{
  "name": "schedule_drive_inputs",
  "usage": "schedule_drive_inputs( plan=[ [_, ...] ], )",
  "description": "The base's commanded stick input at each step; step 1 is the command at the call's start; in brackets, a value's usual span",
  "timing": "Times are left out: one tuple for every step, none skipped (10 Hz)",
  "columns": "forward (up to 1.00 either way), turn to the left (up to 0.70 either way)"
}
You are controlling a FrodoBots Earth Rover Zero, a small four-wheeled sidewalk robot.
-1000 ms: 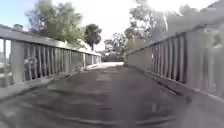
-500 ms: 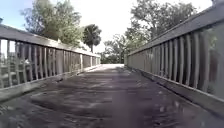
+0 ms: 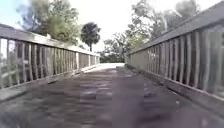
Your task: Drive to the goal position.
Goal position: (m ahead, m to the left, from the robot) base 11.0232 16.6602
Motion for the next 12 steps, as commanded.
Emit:
schedule_drive_inputs(
  plan=[
    [0.85, 0.0],
    [0.85, 0.0],
    [0.85, 0.0],
    [0.85, 0.0],
    [0.85, 0.0],
    [0.85, 0.0],
    [0.85, 0.0],
    [0.85, 0.0],
    [0.85, 0.0],
    [0.85, 0.0],
    [0.85, 0.0],
    [0.85, 0.0]
  ],
)
